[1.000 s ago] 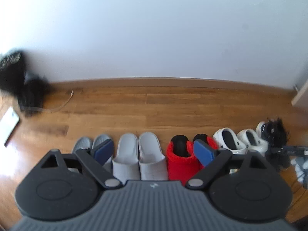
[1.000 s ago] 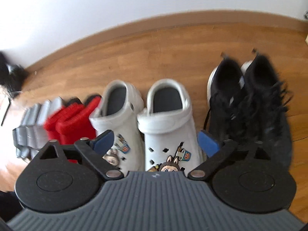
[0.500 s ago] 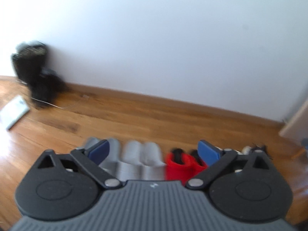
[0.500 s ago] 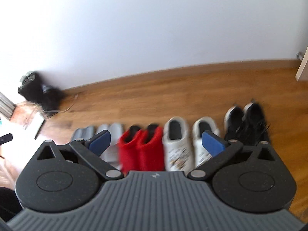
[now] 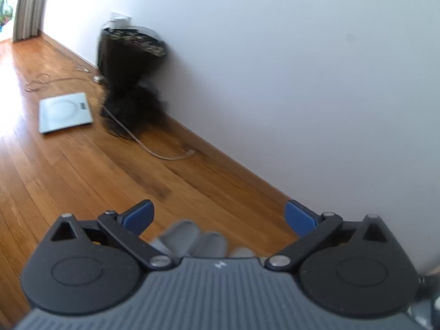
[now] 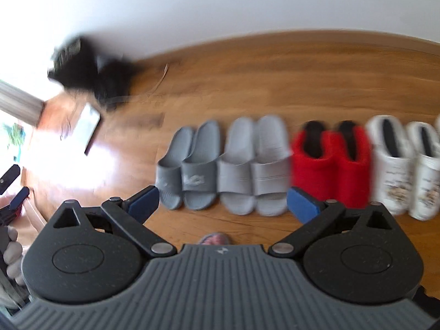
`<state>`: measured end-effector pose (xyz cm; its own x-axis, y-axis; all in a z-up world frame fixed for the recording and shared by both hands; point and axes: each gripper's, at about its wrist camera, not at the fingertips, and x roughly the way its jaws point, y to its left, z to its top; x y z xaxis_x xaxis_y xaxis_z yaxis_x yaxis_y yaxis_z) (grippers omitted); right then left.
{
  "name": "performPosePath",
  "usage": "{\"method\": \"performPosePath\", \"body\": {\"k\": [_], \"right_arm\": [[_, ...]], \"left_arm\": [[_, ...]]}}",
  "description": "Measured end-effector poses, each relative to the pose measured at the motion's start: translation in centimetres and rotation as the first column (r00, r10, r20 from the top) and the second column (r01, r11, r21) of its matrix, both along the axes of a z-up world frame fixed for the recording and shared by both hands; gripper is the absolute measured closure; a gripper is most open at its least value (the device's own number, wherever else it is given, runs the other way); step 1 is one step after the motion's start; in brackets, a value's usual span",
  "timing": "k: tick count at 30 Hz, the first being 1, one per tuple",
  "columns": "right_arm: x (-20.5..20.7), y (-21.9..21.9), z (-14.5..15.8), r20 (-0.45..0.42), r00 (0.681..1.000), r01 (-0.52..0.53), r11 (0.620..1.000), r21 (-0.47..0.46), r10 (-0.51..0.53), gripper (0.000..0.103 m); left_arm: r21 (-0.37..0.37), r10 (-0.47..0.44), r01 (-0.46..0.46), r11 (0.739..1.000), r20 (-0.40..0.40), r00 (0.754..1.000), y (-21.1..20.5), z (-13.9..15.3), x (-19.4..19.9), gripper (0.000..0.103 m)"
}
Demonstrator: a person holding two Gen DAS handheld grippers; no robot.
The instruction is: Organize scattered shoes
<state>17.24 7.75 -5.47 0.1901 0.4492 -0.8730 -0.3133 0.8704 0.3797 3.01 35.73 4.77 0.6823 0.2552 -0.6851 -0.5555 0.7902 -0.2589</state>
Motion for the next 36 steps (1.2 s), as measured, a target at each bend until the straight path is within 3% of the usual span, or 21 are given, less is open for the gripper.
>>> {"method": "performPosePath", "body": {"k": [3, 5, 7, 9, 12, 14, 17, 21, 27, 31, 33, 36], "right_arm": [[2.4, 8.9, -4.2, -0.025, 0.997, -0.070, 0.997, -0.045, 0.069, 0.003], [4.2, 15.2, -8.3, -0.056, 0.993, -0.105, 0.993, -0.047, 0.102, 0.003], [4.8, 17.3, -10.0, -0.071, 0.991, -0.114, 0.993, -0.038, 0.111, 0.003], [6.6, 21.5, -14.7, -0.109, 0.987, -0.119, 0.993, -0.012, 0.117, 0.004], [8.7, 23.4, -19.3, -0.183, 0.979, -0.087, 0.996, 0.004, 0.087, 0.004], [9.9, 23.7, -21.8, -0.256, 0.966, -0.039, 0.999, 0.014, 0.042, 0.004], [11.5, 23.3, -24.2, -0.345, 0.938, 0.030, 1.000, 0.006, -0.026, 0.003], [12.4, 23.2, -25.3, -0.387, 0.921, 0.056, 0.998, 0.017, -0.046, 0.003], [12.8, 23.0, -26.9, -0.435, 0.897, 0.105, 0.993, 0.045, -0.075, 0.003], [13.2, 23.2, -27.8, -0.451, 0.888, 0.134, 0.988, 0.075, -0.086, 0.003], [13.2, 23.5, -28.1, -0.450, 0.889, 0.132, 0.988, 0.083, -0.081, 0.004], [12.6, 24.6, -29.4, -0.448, 0.891, 0.098, 0.995, 0.024, -0.077, 0.004]], "left_arm": [[0.038, 0.051, -0.045, 0.998, -0.155, 0.987, 2.6, -6.8, 1.4, 0.000], [0.011, 0.103, -0.103, 0.995, -0.214, 0.971, 4.5, -11.3, 1.9, 0.000], [-0.047, 0.127, -0.144, 0.988, -0.258, 0.958, 6.4, -15.2, 2.2, 0.000], [-0.193, 0.144, -0.203, 0.960, -0.281, 0.949, 9.2, -21.7, 2.5, 0.004], [-0.387, 0.144, -0.241, 0.890, -0.263, 0.954, 11.0, -27.3, 2.5, 0.026], [-0.489, 0.118, -0.206, 0.848, -0.204, 0.972, 11.2, -30.5, 3.1, 0.029], [-0.549, 0.062, -0.119, 0.827, -0.122, 0.991, 9.9, -31.7, 4.4, 0.034], [-0.538, 0.029, -0.055, 0.841, -0.057, 0.998, 9.0, -32.4, 5.8, 0.044], [-0.572, 0.028, -0.008, 0.820, 0.026, 0.999, 9.9, -33.8, 7.7, 0.042], [-0.563, 0.029, -0.015, 0.827, 0.016, 0.999, 10.0, -33.7, 8.2, 0.043], [-0.544, 0.064, -0.076, 0.835, -0.042, 0.997, 10.2, -33.4, 7.3, 0.041], [-0.538, 0.096, -0.130, 0.833, -0.091, 0.991, 10.5, -33.6, 5.9, 0.040]]}}
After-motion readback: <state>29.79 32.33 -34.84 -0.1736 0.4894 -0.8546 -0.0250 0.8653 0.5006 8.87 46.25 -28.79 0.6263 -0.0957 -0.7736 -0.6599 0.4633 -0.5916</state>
